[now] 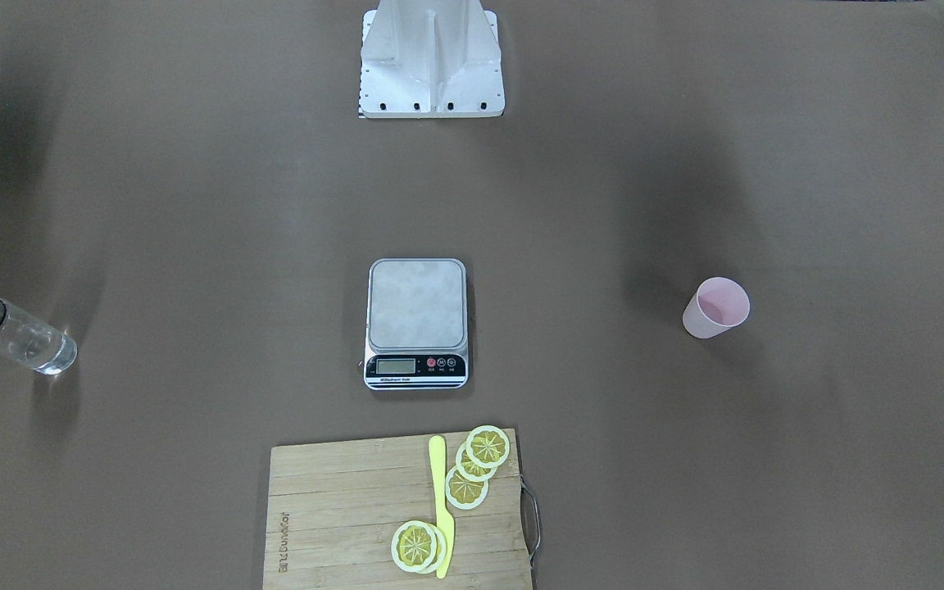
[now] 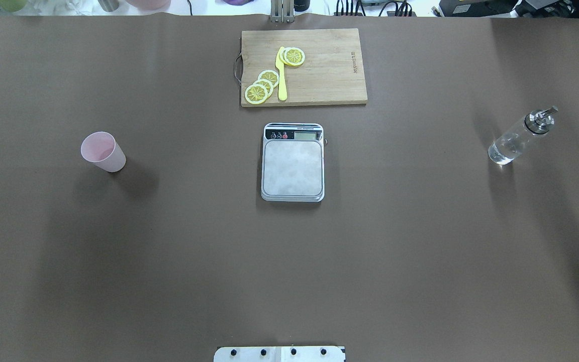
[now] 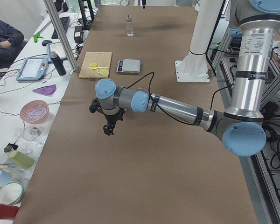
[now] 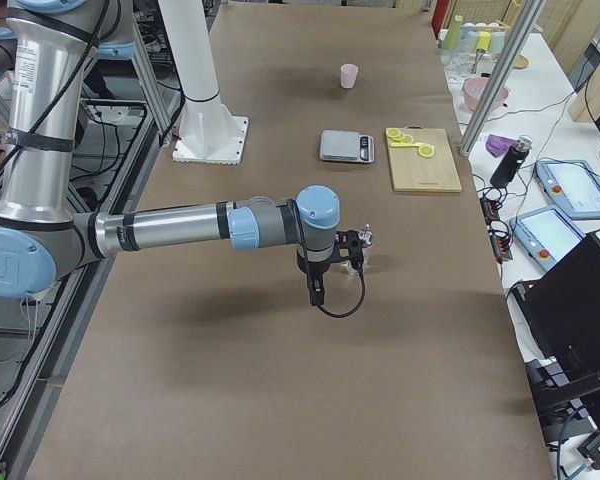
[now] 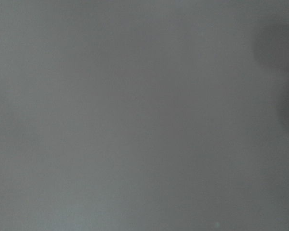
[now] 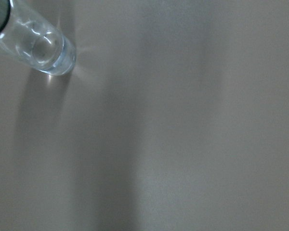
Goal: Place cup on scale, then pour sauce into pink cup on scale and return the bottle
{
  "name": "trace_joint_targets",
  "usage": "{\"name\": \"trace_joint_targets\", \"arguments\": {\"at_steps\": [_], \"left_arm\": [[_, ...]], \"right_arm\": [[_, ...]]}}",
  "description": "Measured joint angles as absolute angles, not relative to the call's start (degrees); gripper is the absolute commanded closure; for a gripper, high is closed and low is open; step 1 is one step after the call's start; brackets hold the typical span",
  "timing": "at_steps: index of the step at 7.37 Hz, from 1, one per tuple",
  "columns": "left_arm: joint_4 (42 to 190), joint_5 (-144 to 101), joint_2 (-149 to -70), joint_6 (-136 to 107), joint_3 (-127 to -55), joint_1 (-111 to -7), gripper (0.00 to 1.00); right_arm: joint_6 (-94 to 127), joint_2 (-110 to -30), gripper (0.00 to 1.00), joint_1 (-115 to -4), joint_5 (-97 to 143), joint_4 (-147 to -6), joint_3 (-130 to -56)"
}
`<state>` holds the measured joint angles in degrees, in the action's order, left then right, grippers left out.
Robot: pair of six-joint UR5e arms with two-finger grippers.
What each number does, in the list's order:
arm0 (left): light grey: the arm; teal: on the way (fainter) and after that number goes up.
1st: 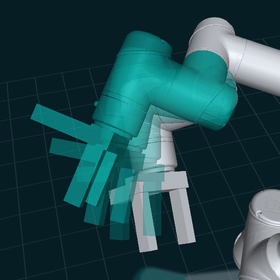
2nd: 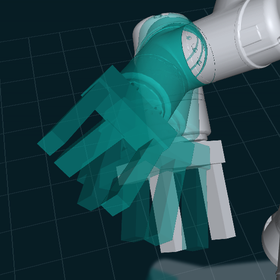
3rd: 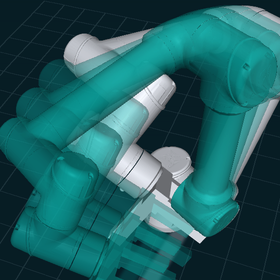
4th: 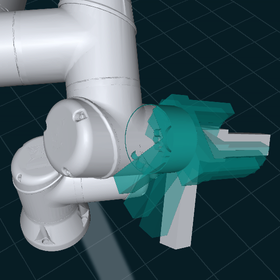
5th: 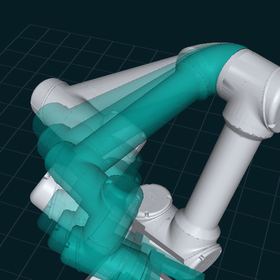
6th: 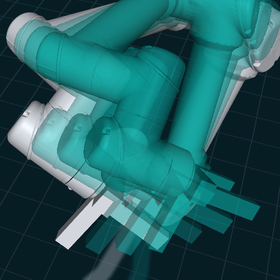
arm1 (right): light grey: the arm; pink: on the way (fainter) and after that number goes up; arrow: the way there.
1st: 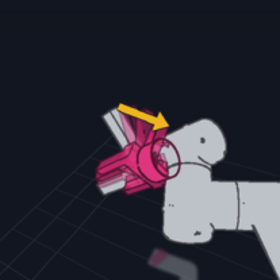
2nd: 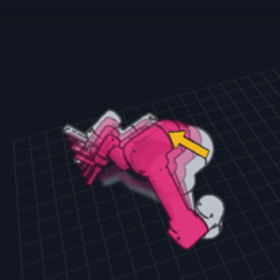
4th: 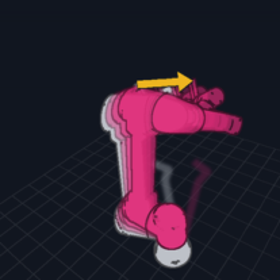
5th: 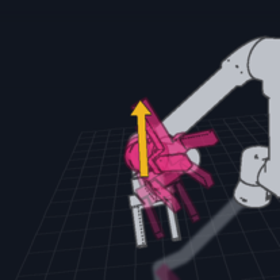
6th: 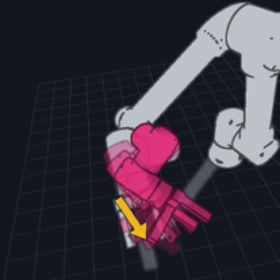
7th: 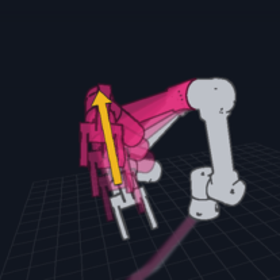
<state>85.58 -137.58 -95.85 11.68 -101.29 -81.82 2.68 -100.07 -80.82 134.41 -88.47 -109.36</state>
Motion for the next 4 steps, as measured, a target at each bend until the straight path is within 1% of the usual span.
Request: {"name": "trace_joint_targets", "arguments": {"at_steps": [2,4], "left_arm": [[91.7,-137.7,-98.0,10.5,-100.3,-81.9,0.02],[98.9,-137.7,-98.0,7.5,-99.2,-81.9,0.02]], "right_arm": [[2.7,-98.5,0.00,-80.9,134.3,-85.5,-108.8],[2.8,-98.2,0.00,-81.0,134.1,-84.2,-108.5]]}}
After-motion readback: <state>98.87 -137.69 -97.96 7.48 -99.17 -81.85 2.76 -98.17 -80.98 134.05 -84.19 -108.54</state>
